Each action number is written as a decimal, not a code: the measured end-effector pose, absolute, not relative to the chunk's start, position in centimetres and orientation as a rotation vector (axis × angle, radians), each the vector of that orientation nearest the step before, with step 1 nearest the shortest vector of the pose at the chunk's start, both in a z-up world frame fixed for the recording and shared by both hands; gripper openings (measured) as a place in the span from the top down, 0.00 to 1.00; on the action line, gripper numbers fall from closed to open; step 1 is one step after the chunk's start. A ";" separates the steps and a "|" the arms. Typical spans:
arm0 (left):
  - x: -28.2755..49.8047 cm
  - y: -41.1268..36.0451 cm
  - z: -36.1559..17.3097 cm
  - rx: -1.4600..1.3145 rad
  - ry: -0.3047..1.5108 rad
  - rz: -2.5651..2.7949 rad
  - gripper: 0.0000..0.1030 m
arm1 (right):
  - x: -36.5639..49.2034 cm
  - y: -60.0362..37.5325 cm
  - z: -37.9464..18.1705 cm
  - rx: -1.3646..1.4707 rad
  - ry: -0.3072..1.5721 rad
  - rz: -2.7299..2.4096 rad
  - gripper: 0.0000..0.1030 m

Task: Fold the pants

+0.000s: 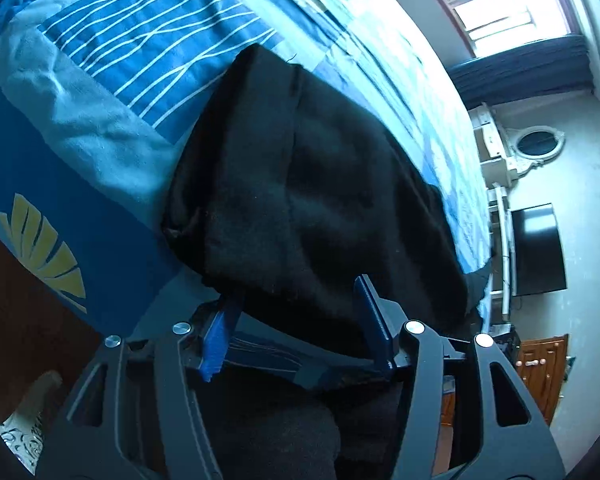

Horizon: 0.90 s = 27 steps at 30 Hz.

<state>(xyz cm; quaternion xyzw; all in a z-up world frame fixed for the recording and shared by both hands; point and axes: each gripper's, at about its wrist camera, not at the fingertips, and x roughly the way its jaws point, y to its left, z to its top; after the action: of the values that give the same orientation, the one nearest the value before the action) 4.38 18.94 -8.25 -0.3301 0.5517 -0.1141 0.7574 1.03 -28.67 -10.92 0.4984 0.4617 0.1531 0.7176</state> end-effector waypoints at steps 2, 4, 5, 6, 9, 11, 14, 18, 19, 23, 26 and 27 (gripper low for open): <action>4.7 18.8 -8.5 -0.709 1.214 -0.228 0.48 | 1.0 -28.7 -11.1 1.139 1.009 0.329 0.46; 5.0 18.7 -8.4 -0.710 1.213 -0.218 0.55 | 1.0 -28.8 -11.3 1.174 1.003 0.320 0.46; 5.1 18.7 -8.3 -0.709 1.214 -0.215 0.58 | 1.0 -28.9 -11.2 1.189 1.001 0.311 0.46; 5.2 18.6 -8.2 -0.706 1.215 -0.208 0.58 | 1.0 -29.0 -11.2 1.192 1.002 0.299 0.46; 5.4 18.7 -8.2 -0.710 1.221 -0.193 0.58 | 1.2 -29.4 -10.3 1.167 0.993 0.233 0.46; 5.3 18.7 -8.3 -0.709 1.228 -0.182 0.61 | 1.5 -30.0 -9.6 1.103 0.985 0.192 0.47; 5.8 18.7 -8.4 -0.683 1.241 -0.160 0.70 | 2.5 -29.9 -8.8 1.026 0.974 0.171 0.72; 5.8 19.1 -8.2 -0.654 1.248 -0.134 0.83 | 1.8 -29.7 -7.5 0.957 0.962 0.174 0.93; 5.7 19.4 -8.2 -0.649 1.246 -0.130 0.84 | 1.3 -29.7 -7.2 0.948 0.959 0.178 0.93; 5.6 20.0 -8.4 -0.655 1.257 -0.130 0.85 | -0.8 -29.7 -7.8 0.955 0.991 0.179 0.93; 5.3 20.1 -8.7 -0.635 1.259 -0.134 0.85 | -1.9 -29.9 -9.7 0.987 1.042 0.171 0.93; 5.2 20.2 -8.7 -0.634 1.259 -0.135 0.85 | -1.8 -29.8 -10.0 0.995 1.046 0.171 0.93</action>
<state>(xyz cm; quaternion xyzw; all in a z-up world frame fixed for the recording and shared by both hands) 5.21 20.16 -8.73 -0.2913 0.5783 -0.0620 0.7595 -1.82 -29.81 -9.99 0.4550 0.4781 0.0781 0.7472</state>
